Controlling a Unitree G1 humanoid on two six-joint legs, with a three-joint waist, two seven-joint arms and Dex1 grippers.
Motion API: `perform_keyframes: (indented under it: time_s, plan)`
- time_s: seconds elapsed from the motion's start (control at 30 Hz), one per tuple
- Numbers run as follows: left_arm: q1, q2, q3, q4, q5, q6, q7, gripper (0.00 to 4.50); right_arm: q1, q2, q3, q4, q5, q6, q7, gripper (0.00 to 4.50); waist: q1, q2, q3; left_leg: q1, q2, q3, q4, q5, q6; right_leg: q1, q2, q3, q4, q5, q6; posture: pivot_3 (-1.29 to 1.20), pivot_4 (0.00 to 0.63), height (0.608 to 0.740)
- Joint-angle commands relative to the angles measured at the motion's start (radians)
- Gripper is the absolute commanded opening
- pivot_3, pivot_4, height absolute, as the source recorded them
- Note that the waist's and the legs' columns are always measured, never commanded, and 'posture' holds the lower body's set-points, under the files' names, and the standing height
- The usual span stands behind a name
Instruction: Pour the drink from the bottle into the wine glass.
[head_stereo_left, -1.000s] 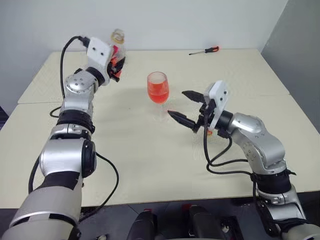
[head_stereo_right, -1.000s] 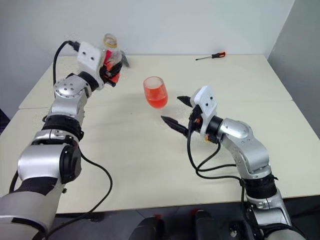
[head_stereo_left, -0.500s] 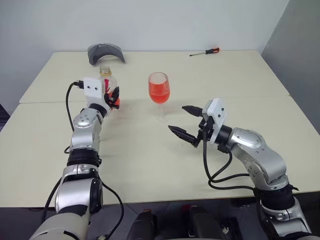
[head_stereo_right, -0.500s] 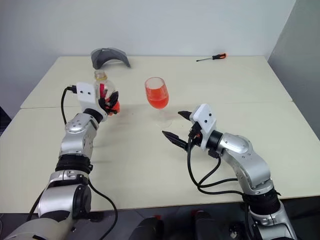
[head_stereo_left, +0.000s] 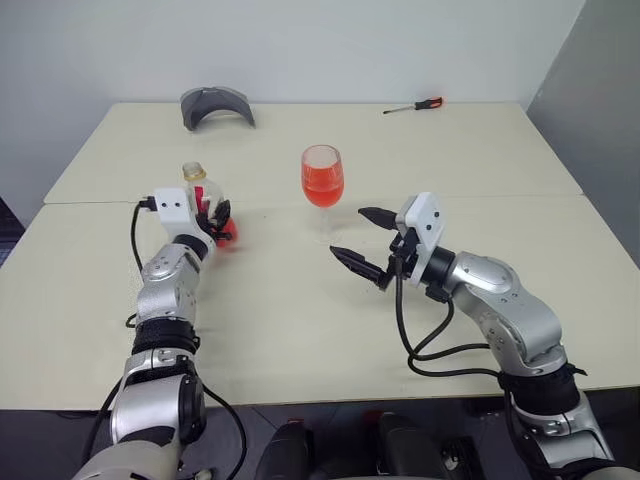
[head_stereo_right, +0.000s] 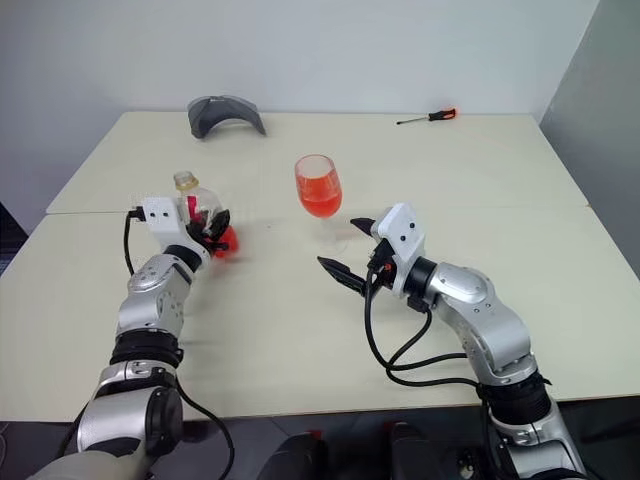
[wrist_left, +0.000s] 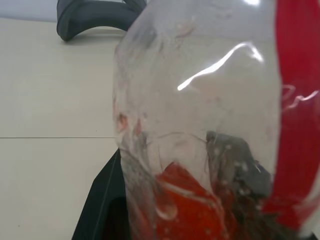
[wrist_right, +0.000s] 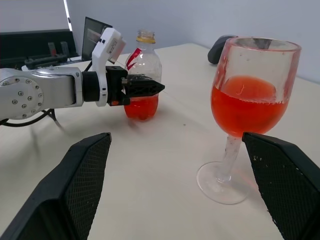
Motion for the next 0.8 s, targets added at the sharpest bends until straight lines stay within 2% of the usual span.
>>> perform_keyframes:
  time_s: [0.03,0.1,0.37,0.4,0.6,0.8]
  plan:
    - [0.019,0.002,-0.006,-0.046,-0.02,0.009,-0.039,1.71,-0.007,0.015,-0.007,-0.03,0.005,-0.014,-0.012,4.5,0.0,0.0,0.0,0.0,0.0,0.0,0.0,0.0,0.0,0.0,0.0,0.0,0.0,0.0,0.0,0.0,0.15,0.74]
    - [0.026,0.004,-0.008,-0.048,-0.015,0.009,-0.035,1.71,-0.006,0.018,-0.007,-0.03,0.004,-0.013,-0.014,4.5,0.001,0.0,0.0,0.0,0.0,0.0,0.0,0.0,0.0,0.0,0.0,0.0,0.0,0.0,0.0,0.0,0.15,0.74]
    - [0.046,0.005,-0.017,-0.088,-0.019,0.026,-0.04,4.35,-0.004,0.022,-0.009,-0.016,-0.007,-0.022,-0.017,4.5,0.006,0.0,-0.001,0.001,0.0,0.0,0.0,0.0,0.0,0.001,0.0,0.0,0.0,0.0,0.0,0.0,0.15,0.74]
    - [0.047,0.007,-0.018,-0.091,-0.019,0.03,-0.04,4.48,-0.006,0.025,-0.008,-0.014,-0.009,-0.022,-0.017,4.5,0.006,0.0,-0.001,0.001,0.0,0.0,0.0,0.0,0.0,0.001,0.0,0.0,0.0,0.0,0.0,0.0,0.15,0.74]
    - [0.079,0.022,-0.018,-0.144,-0.01,0.053,-0.031,4.48,-0.006,0.035,-0.01,-0.016,-0.007,-0.019,-0.011,4.5,0.006,0.0,-0.001,0.001,0.0,0.0,0.0,0.0,0.0,0.0,0.0,0.0,0.0,0.0,0.0,0.0,0.15,0.74]
    - [0.157,0.016,-0.016,-0.289,-0.027,0.123,-0.018,4.48,0.017,0.026,-0.012,-0.05,0.037,-0.002,0.026,4.5,0.007,0.0,-0.001,0.001,0.0,0.0,0.0,0.0,0.0,0.001,0.0,0.0,0.0,0.0,0.0,0.0,0.15,0.74]
